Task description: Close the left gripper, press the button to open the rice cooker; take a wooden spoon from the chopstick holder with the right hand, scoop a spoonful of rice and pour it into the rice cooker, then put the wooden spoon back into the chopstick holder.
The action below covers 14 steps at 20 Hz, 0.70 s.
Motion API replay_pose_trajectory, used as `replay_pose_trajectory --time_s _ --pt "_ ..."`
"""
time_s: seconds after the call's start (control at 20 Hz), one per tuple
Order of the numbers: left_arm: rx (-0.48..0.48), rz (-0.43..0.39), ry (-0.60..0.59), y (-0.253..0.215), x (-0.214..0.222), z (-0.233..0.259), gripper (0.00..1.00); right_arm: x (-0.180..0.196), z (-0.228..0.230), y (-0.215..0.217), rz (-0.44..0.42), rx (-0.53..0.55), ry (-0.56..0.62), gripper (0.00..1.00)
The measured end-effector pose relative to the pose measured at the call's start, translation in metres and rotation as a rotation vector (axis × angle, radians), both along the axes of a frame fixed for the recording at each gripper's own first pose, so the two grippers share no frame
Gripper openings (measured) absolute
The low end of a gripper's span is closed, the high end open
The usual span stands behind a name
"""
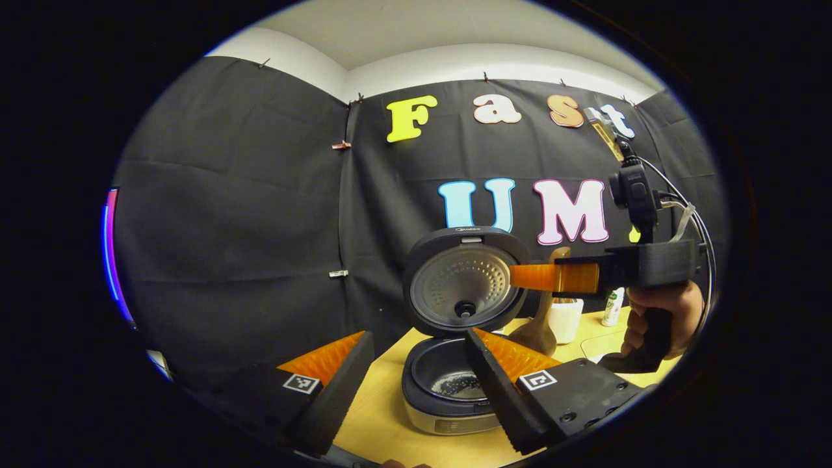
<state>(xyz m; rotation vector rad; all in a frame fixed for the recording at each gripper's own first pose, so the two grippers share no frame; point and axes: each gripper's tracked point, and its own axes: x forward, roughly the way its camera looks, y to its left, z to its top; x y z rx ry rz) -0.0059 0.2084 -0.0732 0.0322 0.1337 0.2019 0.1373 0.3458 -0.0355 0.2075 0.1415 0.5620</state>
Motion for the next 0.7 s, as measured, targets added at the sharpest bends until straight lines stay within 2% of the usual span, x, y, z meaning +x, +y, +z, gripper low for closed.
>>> replay_pose_trajectory --time_s 0.25,0.5,0.7 --pt "0.003 -0.068 0.004 -0.041 0.018 0.002 0.96 0.007 0.007 -0.088 -0.139 0.064 0.025 0.22" --pt "-0.011 -0.167 0.003 -0.102 0.039 0.005 0.96 0.006 -0.006 -0.213 -0.323 0.056 0.057 0.22" --pt "-0.020 -0.214 0.004 -0.144 0.052 0.005 0.96 -0.002 -0.021 -0.320 -0.477 0.030 0.075 0.22"
